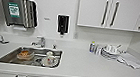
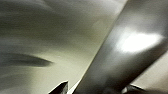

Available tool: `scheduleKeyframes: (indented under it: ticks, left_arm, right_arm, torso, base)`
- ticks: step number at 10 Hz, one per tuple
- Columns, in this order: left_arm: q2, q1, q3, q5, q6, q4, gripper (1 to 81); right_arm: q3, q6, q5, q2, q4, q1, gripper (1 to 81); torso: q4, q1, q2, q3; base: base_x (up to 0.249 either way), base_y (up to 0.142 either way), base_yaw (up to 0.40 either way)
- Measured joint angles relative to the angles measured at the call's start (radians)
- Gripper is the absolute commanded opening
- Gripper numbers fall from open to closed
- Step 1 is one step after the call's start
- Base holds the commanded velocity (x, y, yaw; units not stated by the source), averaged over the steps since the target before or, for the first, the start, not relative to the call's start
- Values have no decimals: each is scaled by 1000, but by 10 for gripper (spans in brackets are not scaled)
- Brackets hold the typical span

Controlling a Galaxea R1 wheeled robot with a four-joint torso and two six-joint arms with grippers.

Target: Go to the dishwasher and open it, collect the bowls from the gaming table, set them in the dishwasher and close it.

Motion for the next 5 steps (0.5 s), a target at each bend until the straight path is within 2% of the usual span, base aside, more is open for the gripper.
scheduleKeyframes:
  ticks: [5]
  left_arm:
    - [-6, 0, 0, 1, 0, 0, 811]
  right_arm:
    - [-66, 11, 15, 72, -3, -6, 811]
  torso:
    - [0, -2, 0, 1]
  base:
    - [-74, 0, 0]
